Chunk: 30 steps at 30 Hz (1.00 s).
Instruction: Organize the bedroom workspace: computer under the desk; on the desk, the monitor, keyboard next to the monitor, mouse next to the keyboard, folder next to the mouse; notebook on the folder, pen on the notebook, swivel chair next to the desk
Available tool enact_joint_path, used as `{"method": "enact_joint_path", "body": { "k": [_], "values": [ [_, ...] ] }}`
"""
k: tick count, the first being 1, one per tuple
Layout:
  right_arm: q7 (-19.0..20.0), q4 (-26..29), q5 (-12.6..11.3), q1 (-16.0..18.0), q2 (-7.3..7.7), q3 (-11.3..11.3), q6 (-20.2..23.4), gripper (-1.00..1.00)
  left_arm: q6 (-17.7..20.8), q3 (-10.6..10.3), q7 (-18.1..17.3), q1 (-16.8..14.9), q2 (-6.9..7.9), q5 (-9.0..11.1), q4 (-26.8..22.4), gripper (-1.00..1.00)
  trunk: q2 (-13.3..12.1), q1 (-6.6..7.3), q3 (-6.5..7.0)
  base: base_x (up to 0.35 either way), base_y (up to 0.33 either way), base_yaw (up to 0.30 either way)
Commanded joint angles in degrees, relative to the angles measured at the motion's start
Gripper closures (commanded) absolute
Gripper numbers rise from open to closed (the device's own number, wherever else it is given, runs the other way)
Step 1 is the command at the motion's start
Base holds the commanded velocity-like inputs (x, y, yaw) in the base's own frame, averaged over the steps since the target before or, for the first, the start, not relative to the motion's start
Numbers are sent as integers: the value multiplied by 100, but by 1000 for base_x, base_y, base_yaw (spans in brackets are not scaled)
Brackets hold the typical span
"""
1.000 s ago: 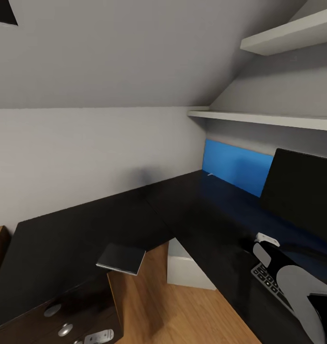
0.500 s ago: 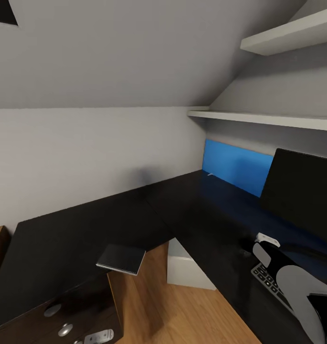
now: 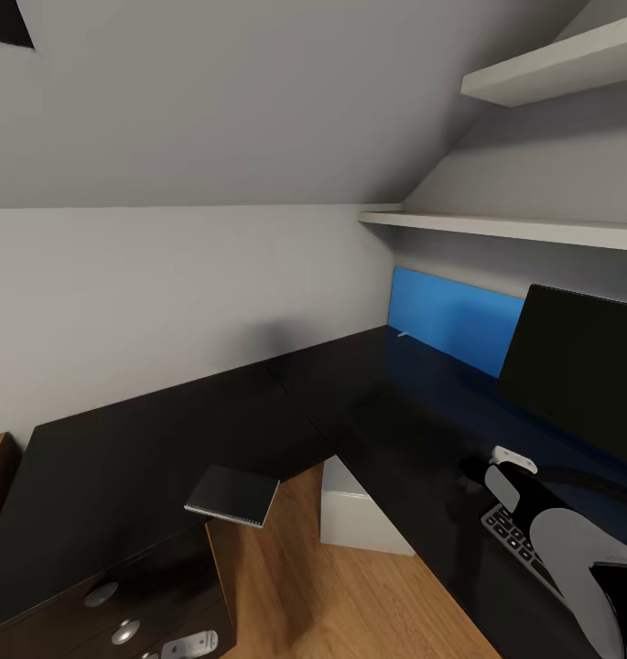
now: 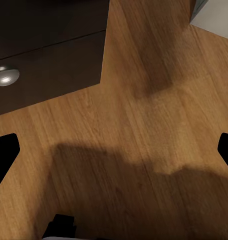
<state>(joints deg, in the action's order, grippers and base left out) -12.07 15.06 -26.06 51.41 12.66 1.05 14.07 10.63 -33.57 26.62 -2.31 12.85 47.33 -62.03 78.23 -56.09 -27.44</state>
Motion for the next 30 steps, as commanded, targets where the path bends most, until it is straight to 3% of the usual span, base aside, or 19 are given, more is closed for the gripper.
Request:
{"method": "enact_joint_path", "body": {
  "k": [1,23,30],
  "values": [
    [-24,15,-19,1,-2,10,35,-100,9,-23,45,-7,7,31,-11,-100,4,0,-6,0,0,0],
    [-15,16,-22,1,0,10,35,-100,9,-27,45,-7,7,36,-11,-100,4,0,-6,0,0,0],
    [-15,15,-21,1,0,10,35,-100,9,-27,52,-7,2,36,-11,-100,-277,154,119,0,0,0]
  ]
}}
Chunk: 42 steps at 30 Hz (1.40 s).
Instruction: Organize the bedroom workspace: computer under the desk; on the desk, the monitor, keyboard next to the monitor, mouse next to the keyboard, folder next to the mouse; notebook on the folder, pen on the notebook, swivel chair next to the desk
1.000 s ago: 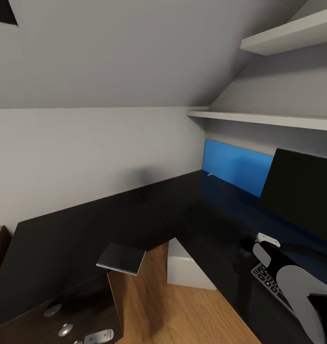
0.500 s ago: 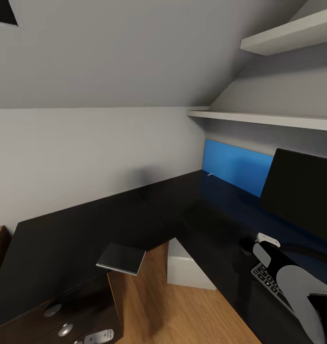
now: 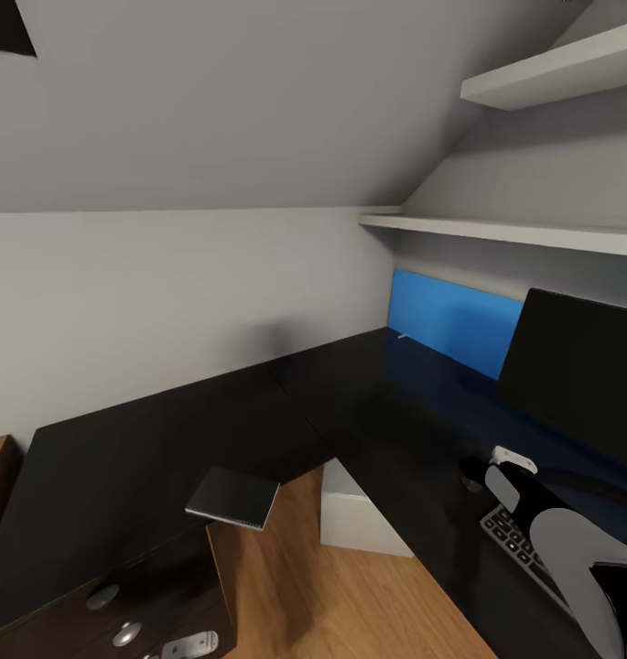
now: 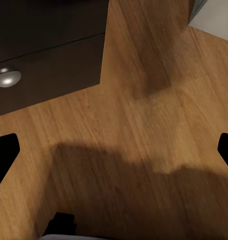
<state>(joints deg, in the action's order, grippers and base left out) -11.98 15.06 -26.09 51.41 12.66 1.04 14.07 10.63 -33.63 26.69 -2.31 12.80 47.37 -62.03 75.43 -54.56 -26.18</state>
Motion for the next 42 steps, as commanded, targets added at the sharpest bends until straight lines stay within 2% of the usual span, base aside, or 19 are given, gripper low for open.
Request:
{"method": "enact_joint_path", "body": {
  "k": [1,7,15,17,19,21,22,23,24,25,26,27,28,29,30,33,37,40,42],
  "values": [
    [-24,15,-18,0,0,10,35,-100,10,-24,46,-7,5,33,-11,-100,-38,23,12,0,0,0],
    [4,52,-19,0,-3,17,27,-100,10,-32,35,-7,-10,55,88,-100,-278,154,120,0,0,0],
    [0,548,-22,-12,-12,19,38,-100,10,-38,34,-7,-14,57,214,-100,-599,330,263,0,0,0],
    [-5,788,-26,-36,-14,19,67,-100,13,-38,28,-7,-25,56,413,-100,-679,374,299,0,0,0],
    [-12,1101,-32,-153,-18,19,125,-100,11,-35,24,-7,-65,49,548,-100,-720,396,317,0,0,0],
    [-58,1971,-34,-575,-40,19,461,-100,10,-27,22,-7,-103,42,607,-100,-720,396,317,0,0,0],
    [-93,2224,-36,-700,-53,19,565,-100,10,-26,22,-7,-108,41,616,-100,-720,396,317,0,0,0],
    [-214,2746,-41,-960,-93,19,766,-100,10,-21,21,-7,-114,39,627,-100,-720,396,317,0,0,0],
    [-301,3013,-45,-1093,-122,19,857,-100,10,-19,21,-7,-115,37,632,-100,-720,396,317,0,0,0],
    [-524,3542,-55,-1353,-200,19,1014,-100,10,-17,21,-7,-120,35,638,-100,-720,396,317,0,0,0],
    [-654,3799,-58,-1479,-249,19,1080,-100,10,-16,21,-7,-120,33,640,-100,-720,396,317,0,0,0],
    [-933,4309,-63,-1730,-372,17,1195,-100,10,-14,21,-7,-123,31,643,-100,-720,396,317,0,0,0],
    [-1076,4557,-63,-1851,-445,15,1246,-100,10,-14,21,-7,-123,30,644,-100,-720,396,317,0,0,0],
    [-1696,5581,-53,-2410,-897,13,1456,-100,7,-11,21,-7,-121,28,647,-100,-720,396,317,0,0,0],
    [-1842,5811,-49,-2553,-1040,14,1501,-100,8,-8,21,-7,-121,28,648,-100,-720,396,317,0,0,0],
    [-2076,6157,-57,-2769,-1329,-9,1588,-100,8,-4,21,-7,-127,33,648,-100,-720,396,317,0,0,0],
    [-2173,6200,-44,-2807,-1595,-59,1603,-100,3,-3,6,-7,-127,43,660,-100,-720,396,317,0,0,58],
    [-2357,6119,-39,-2811,-1719,-264,1582,-100,2,-3,0,-7,-128,44,681,-100,-720,396,317,0,0,215],
    [-2568,5942,-39,-2813,-1767,-603,1553,-100,1,-3,-1,-7,-129,44,693,-100,-720,396,317,-42,-11,252]
  ]
}}
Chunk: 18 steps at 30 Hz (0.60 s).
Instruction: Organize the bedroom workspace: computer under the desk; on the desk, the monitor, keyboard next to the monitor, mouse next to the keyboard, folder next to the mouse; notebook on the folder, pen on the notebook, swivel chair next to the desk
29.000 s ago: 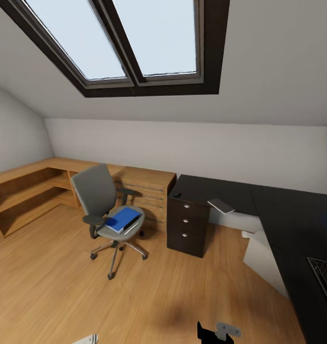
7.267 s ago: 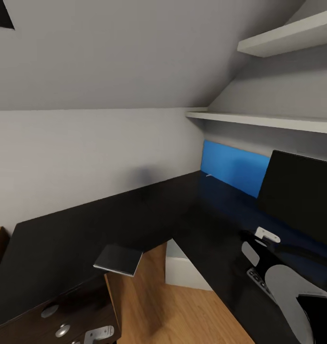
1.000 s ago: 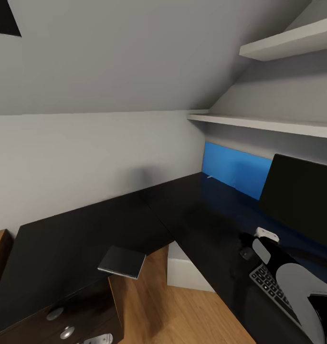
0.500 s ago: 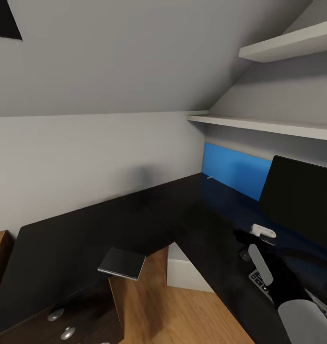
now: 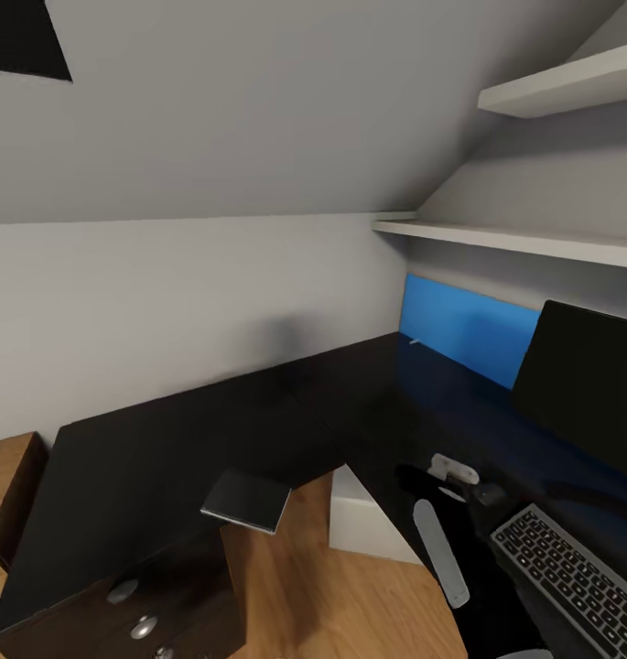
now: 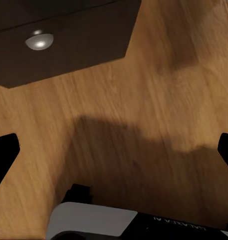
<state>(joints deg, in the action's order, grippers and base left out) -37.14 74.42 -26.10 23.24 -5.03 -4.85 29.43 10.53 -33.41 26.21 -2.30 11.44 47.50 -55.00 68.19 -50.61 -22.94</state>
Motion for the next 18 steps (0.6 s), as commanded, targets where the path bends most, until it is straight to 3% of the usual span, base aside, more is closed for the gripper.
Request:
{"method": "enact_joint_path", "body": {
  "k": [1,4,10,18],
  "values": [
    [-91,-37,-37,4,-5,-105,1,-100,11,-26,47,-7,7,31,-9,-100,5,0,-7,-97,-46,260],
    [-215,-204,-37,5,-26,-560,-197,-100,10,-28,43,-7,7,31,-4,-100,5,0,-7,-190,-126,268],
    [-264,-730,-9,4,-39,-1108,-681,-100,19,-33,42,-7,0,20,92,-100,5,0,-7,-242,-213,275],
    [-267,-989,0,4,-51,-1304,-968,-100,11,-28,42,-7,-2,14,136,-100,5,0,-7,-87,-126,279]
  ]
}}
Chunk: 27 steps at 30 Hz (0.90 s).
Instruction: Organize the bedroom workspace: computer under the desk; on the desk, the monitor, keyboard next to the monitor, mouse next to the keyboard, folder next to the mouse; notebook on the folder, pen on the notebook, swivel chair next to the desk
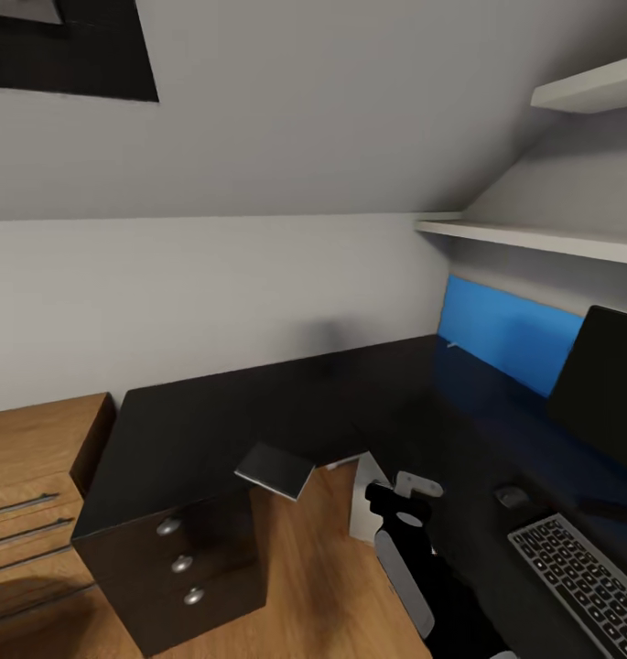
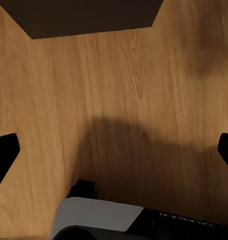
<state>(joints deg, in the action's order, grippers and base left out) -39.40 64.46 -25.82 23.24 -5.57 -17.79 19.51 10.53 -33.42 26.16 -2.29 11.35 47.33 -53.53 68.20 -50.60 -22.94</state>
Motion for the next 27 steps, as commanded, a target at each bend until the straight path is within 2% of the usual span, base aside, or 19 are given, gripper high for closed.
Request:
{"method": "enact_joint_path", "body": {
  "k": [1,10,17,19,21,22,24,27],
  "values": [
    [-41,-38,-29,5,-12,-37,-15,-100,11,-26,47,-8,9,31,-10,-100,4,0,-7,-5,-8,279],
    [-41,-259,148,5,-106,-130,-321,-100,10,-20,47,-8,15,31,-8,-100,4,0,-7,-1,-2,279],
    [-41,-609,261,5,-195,-136,-810,-100,10,-12,47,-8,22,39,-4,-100,4,0,-7,0,0,279],
    [-38,-675,253,5,-207,-136,-1040,-100,6,-10,45,-8,12,32,63,-100,4,0,-7,0,0,279],
    [-37,-952,250,5,-227,-143,-1604,-100,-30,-14,40,-8,-9,14,133,-100,4,0,-7,0,0,279],
    [-38,-1005,250,5,-231,-148,-1716,-100,-69,-14,40,-8,-8,12,140,-100,4,0,-7,0,0,279],
    [-38,-1125,249,5,-273,-182,-2009,-100,-399,-15,39,-8,5,7,158,-100,4,0,-7,0,0,279],
    [-36,-1170,248,5,-300,-201,-2150,-100,-872,-16,35,-8,13,15,175,-100,4,0,-7,0,0,279]
  ]
}}
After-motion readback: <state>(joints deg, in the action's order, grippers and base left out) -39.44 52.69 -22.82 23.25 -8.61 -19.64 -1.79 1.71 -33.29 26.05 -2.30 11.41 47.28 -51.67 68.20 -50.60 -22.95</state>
